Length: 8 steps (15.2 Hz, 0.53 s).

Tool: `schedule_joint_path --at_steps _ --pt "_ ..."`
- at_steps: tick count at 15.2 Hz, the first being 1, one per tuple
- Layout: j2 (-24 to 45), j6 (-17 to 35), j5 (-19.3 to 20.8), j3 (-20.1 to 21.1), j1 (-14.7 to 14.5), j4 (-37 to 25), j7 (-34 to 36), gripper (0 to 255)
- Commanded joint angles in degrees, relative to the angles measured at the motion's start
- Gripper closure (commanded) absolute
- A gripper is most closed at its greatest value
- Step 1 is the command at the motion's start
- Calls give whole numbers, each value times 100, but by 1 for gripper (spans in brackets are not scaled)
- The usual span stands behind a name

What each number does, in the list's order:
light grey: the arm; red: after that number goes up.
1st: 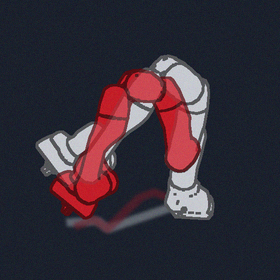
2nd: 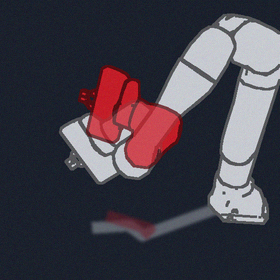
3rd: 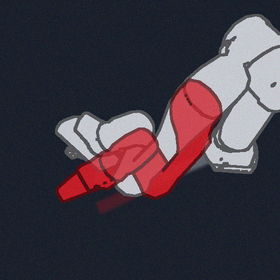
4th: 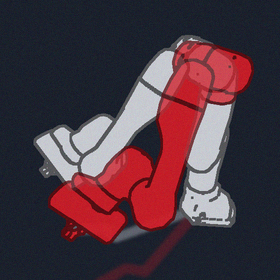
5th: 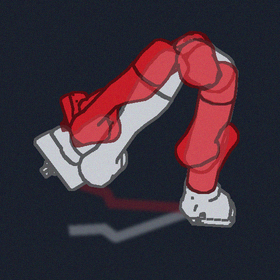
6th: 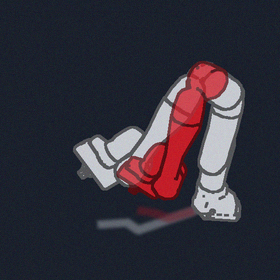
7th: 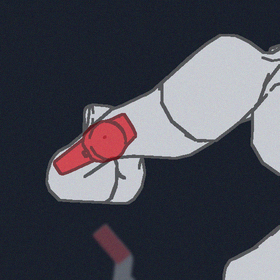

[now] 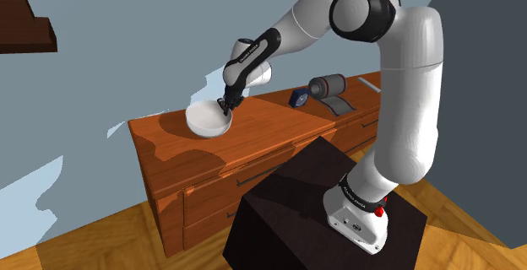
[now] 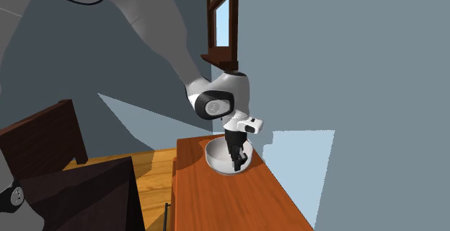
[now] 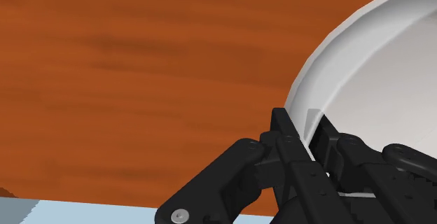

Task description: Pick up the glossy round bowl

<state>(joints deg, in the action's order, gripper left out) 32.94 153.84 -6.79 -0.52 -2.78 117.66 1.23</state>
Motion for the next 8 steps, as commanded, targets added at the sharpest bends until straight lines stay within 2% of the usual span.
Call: schedule_joint_path --at_steps 1,8 --pt "-100 -78 9 -10 -9 21 14 255" --pt "-564 -463 57 -51 -37 100 67 255"
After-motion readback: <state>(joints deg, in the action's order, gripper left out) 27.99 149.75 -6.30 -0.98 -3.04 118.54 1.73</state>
